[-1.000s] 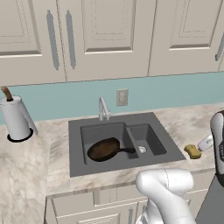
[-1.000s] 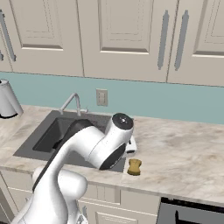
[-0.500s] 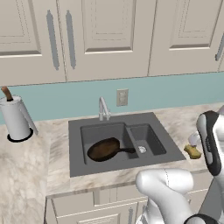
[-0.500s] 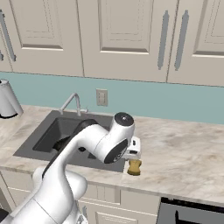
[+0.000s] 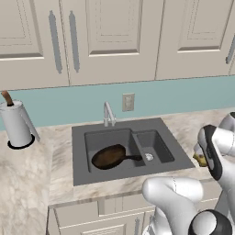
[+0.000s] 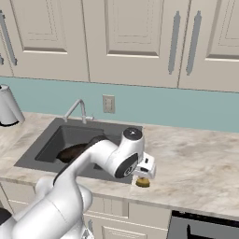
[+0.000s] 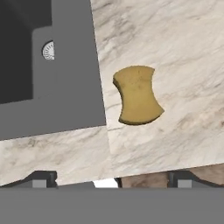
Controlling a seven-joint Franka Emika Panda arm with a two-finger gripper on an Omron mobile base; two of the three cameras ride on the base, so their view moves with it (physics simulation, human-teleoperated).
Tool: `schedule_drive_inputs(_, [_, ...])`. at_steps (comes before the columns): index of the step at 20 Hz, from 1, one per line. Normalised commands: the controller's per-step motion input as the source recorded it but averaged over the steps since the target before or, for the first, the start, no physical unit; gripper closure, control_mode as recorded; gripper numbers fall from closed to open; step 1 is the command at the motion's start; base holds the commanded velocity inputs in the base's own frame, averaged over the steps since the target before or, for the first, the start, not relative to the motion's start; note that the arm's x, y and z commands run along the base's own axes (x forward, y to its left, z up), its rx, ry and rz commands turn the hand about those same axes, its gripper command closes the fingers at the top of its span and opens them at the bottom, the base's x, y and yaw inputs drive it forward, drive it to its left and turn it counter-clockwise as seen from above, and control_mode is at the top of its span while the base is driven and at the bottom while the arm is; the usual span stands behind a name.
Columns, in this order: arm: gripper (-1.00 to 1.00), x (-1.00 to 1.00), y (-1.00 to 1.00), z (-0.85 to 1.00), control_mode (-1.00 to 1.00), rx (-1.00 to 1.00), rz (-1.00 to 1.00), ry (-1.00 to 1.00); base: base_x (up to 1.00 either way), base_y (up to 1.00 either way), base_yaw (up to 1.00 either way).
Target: Pick the pan and sponge and place them into the sink. Then turn on the water.
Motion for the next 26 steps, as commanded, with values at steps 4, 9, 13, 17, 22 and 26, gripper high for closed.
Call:
schedule_drive_inputs(4, [-1.0,0.0,-0.29,-0.28,-1.0,0.0,-0.1,0.0,0.0,0.0,0.0])
schedule_drive_inputs(9, [-1.0,0.11,-0.17,-0.15,-1.0,0.0,-0.02,0.0,0.0,0.0,0.0])
schedule_drive_inputs(13, [-1.0,0.15,-0.08,-0.05,-1.0,0.0,0.0,0.0,0.0,0.0,0.0])
schedule_drive_inputs(17, [-1.0,0.2,-0.01,-0.07,-1.0,0.0,0.0,0.0,0.0,0.0,0.0])
schedule_drive_inputs(22, [-1.0,0.18,0.0,-0.18,-1.0,0.0,0.0,0.01,0.0,0.0,0.0])
schedule_drive_inputs(26, [-1.0,0.14,0.0,-0.27,-1.0,0.0,0.0,0.03,0.0,0.0,0.0])
